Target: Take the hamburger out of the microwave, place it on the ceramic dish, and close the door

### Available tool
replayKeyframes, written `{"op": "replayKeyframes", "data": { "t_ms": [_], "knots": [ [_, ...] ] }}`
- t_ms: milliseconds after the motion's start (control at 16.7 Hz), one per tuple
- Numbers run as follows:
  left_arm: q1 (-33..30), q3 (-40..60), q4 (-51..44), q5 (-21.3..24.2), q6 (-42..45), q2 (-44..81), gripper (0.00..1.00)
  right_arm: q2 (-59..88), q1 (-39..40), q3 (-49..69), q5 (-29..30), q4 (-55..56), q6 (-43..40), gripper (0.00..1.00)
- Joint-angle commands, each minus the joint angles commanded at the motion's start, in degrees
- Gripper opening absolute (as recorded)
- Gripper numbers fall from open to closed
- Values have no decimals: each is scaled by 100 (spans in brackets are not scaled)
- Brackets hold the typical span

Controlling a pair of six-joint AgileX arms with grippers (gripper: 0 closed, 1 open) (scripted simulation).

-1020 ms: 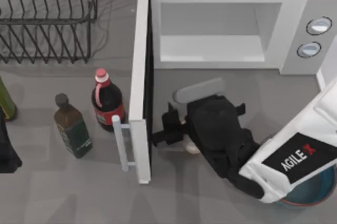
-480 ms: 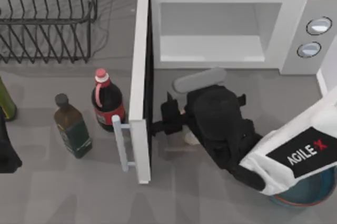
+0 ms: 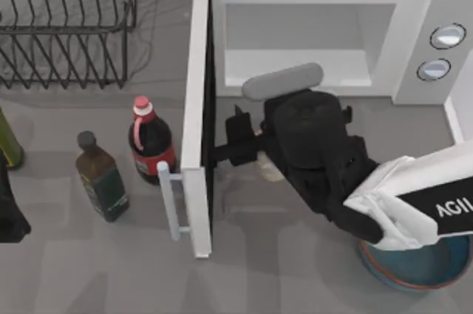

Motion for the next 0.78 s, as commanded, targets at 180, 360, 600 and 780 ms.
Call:
{"op": "replayKeyframes", "data": {
  "t_ms": [180, 360, 600, 780],
  "knots": [
    [0, 0, 0, 0, 0, 0, 100, -298, 1, 30, -8, -446, 1, 0],
    [0, 0, 0, 0, 0, 0, 100, -512, 1, 45, -14, -779, 2, 0],
    [0, 0, 0, 0, 0, 0, 100, -606, 1, 50, -17, -928, 2, 0],
    [0, 0, 0, 0, 0, 0, 100, -578, -28, 32, -20, -917, 12, 0]
  ]
}}
